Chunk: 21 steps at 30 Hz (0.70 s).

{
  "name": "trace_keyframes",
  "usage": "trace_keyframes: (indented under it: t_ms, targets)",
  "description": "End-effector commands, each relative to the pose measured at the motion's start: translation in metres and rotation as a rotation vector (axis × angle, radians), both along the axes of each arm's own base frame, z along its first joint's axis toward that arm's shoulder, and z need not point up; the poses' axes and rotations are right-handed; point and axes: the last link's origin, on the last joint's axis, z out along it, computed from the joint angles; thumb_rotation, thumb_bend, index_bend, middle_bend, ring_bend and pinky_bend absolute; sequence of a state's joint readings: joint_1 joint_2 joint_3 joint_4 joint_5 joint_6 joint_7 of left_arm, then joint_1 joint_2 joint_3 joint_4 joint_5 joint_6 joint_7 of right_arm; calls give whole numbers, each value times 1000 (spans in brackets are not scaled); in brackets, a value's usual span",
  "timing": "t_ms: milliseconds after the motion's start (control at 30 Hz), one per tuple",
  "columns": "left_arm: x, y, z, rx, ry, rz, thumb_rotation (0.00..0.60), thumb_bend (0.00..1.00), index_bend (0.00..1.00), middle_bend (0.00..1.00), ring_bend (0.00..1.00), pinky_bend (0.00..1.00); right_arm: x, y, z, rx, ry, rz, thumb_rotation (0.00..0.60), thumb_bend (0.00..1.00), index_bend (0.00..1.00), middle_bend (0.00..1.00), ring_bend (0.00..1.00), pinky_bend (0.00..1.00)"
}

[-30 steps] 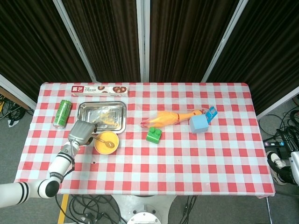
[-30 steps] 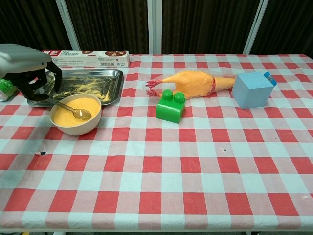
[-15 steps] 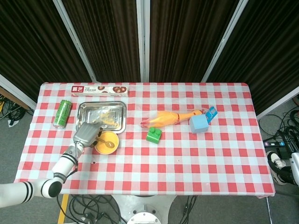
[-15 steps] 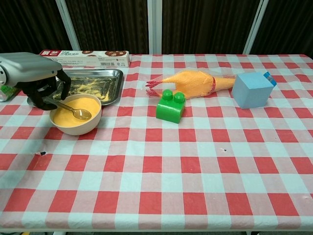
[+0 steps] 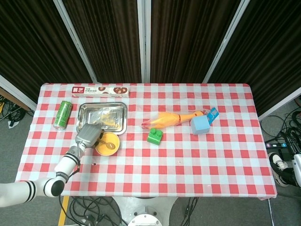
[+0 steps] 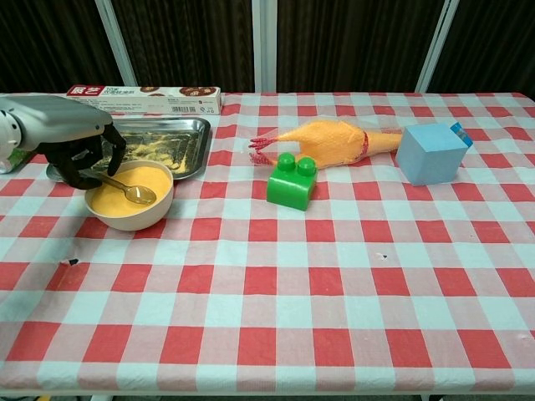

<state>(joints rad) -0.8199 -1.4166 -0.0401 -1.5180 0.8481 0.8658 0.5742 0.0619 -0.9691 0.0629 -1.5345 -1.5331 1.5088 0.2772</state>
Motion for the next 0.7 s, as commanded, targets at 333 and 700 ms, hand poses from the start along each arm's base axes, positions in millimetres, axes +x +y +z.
trace_keyframes:
  t_ms: [333, 700]
  targets:
    - [-1, 1, -3, -4, 4, 3, 600, 393, 586, 908, 858, 928, 0, 1, 1, -3, 1, -4, 600, 171, 0, 121, 0, 43]
    - [4, -2, 11, 35, 18, -39, 600, 425, 632, 909, 859, 928, 1, 3, 2, -10, -1, 4, 600, 171, 0, 121, 0, 43]
